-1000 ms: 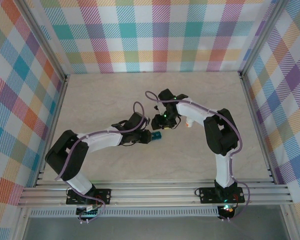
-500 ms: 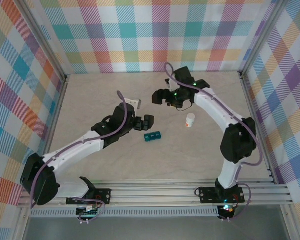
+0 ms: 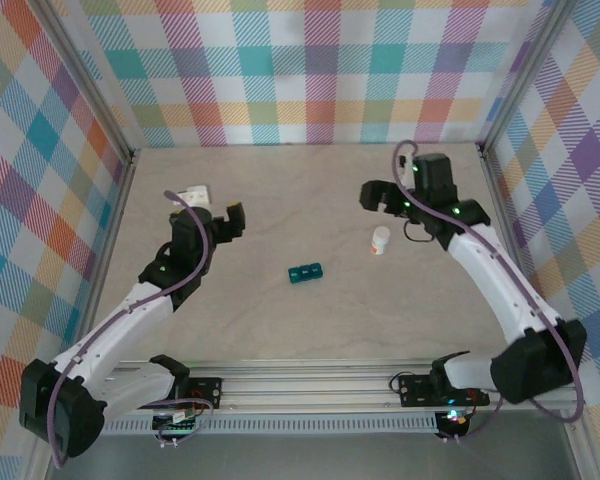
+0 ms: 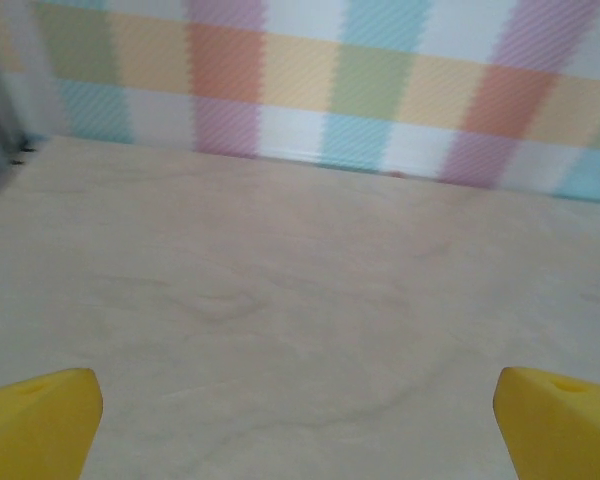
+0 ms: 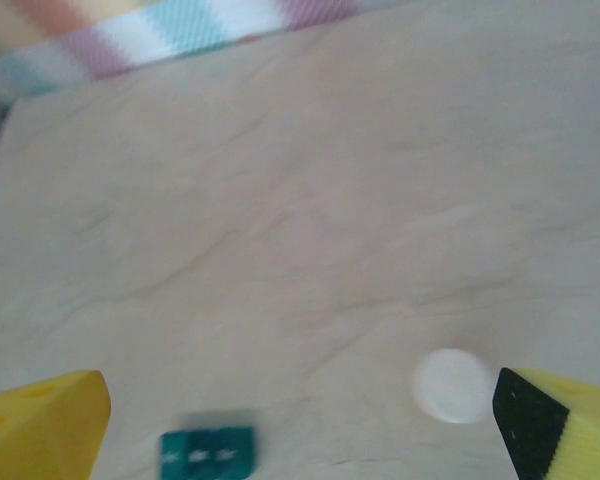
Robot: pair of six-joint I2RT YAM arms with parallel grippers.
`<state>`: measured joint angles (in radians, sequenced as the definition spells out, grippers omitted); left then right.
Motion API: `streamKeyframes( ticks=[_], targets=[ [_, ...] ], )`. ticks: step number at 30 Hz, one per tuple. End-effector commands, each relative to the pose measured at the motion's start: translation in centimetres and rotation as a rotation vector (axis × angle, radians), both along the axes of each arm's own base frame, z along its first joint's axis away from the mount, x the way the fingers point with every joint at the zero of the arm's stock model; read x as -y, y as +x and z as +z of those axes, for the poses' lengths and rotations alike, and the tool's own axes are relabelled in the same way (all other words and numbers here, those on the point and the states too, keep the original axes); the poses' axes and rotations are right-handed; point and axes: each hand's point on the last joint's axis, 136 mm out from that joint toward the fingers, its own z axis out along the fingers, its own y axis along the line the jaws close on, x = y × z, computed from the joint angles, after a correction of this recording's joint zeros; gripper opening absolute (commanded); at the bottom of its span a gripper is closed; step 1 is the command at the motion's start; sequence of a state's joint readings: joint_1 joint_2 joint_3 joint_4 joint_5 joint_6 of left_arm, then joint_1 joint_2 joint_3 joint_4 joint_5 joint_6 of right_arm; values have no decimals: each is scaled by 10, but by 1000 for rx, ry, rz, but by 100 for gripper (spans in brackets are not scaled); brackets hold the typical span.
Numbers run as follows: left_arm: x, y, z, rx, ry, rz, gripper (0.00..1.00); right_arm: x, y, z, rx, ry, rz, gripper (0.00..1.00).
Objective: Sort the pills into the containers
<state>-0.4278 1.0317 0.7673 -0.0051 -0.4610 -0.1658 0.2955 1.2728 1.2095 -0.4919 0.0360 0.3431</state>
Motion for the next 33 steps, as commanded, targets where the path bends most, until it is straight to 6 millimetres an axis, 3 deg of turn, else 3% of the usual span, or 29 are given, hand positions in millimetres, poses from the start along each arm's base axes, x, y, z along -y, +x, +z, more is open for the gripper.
streamKeyframes(
  ticks=[1, 4, 7, 13, 24, 27, 33],
  targets=[
    [-36, 3, 12, 89, 20, 119, 100, 57, 14, 16, 182, -91, -228, 99],
    [-57, 0, -2, 68, 75, 180, 100, 87, 12, 9, 232, -129, -324, 99],
    [-71, -8, -17, 67, 111, 203, 100, 105, 11, -7, 217, -159, -361, 99],
    [-97, -17, -66, 21, 134, 255, 100, 122, 6, -43, 221, -212, -378, 99],
    [-77, 16, -134, -55, 92, 117, 100, 124, 10, -110, 300, -342, -304, 99],
    [-69, 28, -144, -92, 113, 71, 100, 124, 11, -130, 339, -366, -292, 99],
    [-65, 40, -157, -79, 124, 6, 100, 121, 16, -152, 404, -333, -289, 99]
  ],
)
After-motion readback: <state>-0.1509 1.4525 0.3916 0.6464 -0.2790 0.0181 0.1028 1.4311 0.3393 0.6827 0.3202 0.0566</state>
